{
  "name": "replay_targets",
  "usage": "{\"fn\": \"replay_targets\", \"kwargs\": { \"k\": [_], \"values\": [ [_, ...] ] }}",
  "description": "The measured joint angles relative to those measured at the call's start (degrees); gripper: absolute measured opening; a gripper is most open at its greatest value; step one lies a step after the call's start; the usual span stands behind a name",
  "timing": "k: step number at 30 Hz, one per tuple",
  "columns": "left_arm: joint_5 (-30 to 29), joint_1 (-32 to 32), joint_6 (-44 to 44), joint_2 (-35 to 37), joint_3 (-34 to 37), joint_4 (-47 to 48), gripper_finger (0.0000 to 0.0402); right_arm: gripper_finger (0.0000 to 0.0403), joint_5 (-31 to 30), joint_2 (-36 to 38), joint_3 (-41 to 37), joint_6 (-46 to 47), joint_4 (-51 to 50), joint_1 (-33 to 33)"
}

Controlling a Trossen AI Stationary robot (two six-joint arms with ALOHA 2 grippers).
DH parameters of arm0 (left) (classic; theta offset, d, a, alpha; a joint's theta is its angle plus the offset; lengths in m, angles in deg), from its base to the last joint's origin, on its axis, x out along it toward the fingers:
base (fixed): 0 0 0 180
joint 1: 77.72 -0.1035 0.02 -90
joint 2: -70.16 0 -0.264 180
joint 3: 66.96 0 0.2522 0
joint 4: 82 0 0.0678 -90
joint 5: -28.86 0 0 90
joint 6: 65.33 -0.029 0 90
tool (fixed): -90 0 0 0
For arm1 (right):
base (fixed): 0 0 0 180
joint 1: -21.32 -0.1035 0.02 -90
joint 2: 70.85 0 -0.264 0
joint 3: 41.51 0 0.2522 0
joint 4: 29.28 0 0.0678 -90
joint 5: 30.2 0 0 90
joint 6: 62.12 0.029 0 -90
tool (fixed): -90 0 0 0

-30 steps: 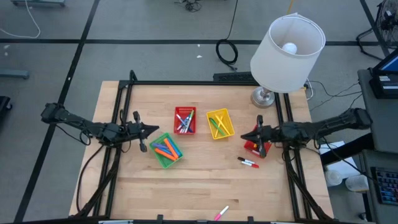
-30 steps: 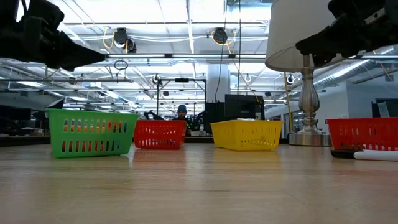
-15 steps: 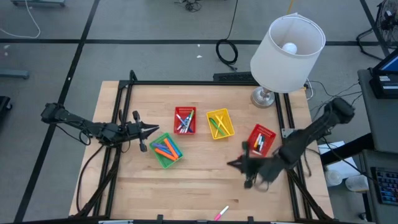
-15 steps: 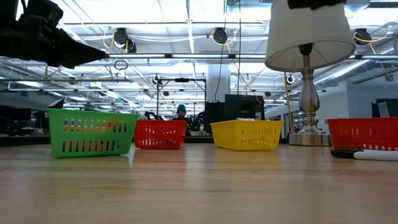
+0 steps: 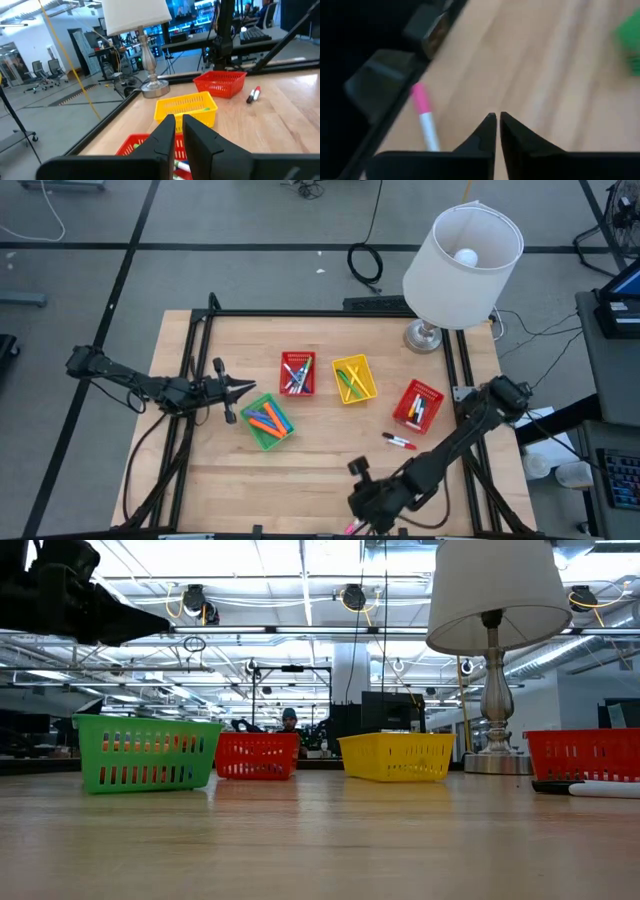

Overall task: Pick & Place Markers
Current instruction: Put the pink highlighter into the right red bin

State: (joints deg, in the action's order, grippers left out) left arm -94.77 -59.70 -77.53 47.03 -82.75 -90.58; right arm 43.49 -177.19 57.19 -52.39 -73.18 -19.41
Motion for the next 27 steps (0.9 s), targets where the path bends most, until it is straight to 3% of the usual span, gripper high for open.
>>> {"fn": "replay_targets", "kwargs": {
  "k": [6,12,16,22,27],
  "values": [
    [0.0,0.0,0.0,0.0,0.0,-0.5,0.0044,0.0071,9.0,-4.1,0.4,2.4,0.1,-0.4],
    [0.2,0.0,0.0,0.0,0.0,-0.5,0.0044,0.016,12.1,-6.9,0.5,2.2,6.0,-2.2],
    [0.6,0.0,-0.1,0.0,0.0,-0.4,0.0044,0.0199,13.6,-8.5,0.4,0.3,6.5,-3.8],
    [0.7,0.0,-0.6,0.0,0.0,-0.2,0.0044,0.0197,13.4,-12.0,0.4,-3.4,11.2,-4.2],
    [0.8,0.0,-0.6,0.0,0.0,-0.2,0.0044,0.0176,14.6,-14.1,0.4,-4.2,9.1,-2.6]
  ]
}}
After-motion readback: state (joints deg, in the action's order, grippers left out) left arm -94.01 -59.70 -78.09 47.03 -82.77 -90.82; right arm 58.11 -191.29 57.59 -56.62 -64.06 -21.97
